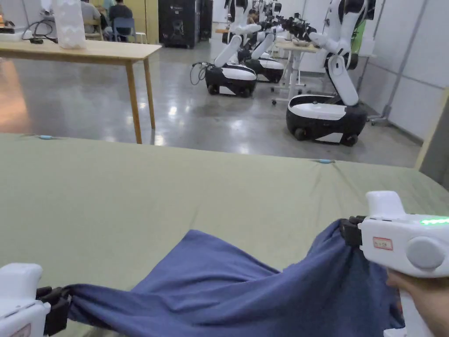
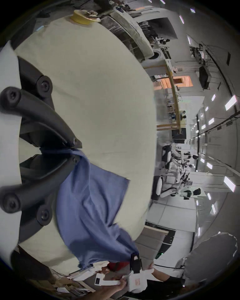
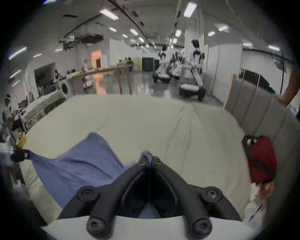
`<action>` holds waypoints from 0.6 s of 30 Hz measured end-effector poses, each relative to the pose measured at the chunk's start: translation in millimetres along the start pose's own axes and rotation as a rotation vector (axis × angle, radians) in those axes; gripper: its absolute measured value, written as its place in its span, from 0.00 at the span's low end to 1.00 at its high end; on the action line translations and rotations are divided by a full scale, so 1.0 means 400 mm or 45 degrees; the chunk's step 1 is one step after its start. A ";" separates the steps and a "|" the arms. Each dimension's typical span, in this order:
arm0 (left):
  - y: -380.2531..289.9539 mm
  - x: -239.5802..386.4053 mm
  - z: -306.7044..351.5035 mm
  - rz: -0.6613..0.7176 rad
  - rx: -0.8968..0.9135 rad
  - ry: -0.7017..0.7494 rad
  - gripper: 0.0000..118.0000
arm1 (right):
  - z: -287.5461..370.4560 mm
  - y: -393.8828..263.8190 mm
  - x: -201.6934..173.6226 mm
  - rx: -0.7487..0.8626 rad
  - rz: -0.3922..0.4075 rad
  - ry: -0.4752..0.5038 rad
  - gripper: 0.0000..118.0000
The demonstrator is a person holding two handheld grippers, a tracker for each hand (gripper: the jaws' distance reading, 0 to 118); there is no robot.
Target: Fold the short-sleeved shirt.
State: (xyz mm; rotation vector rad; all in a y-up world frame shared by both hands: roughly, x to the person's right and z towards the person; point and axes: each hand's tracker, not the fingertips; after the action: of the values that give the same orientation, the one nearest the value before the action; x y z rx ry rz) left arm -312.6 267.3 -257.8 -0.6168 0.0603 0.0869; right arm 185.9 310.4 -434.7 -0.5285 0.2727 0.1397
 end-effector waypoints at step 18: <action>0.800 0.077 0.074 -0.156 0.496 0.156 0.01 | 0.409 0.643 0.237 0.570 -0.097 -0.197 0.03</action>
State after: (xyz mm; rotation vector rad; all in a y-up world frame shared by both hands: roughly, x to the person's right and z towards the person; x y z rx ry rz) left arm -313.0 546.4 -420.3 -0.2349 0.1535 -0.0810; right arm 260.7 620.3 -449.8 -0.0825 0.1253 0.0419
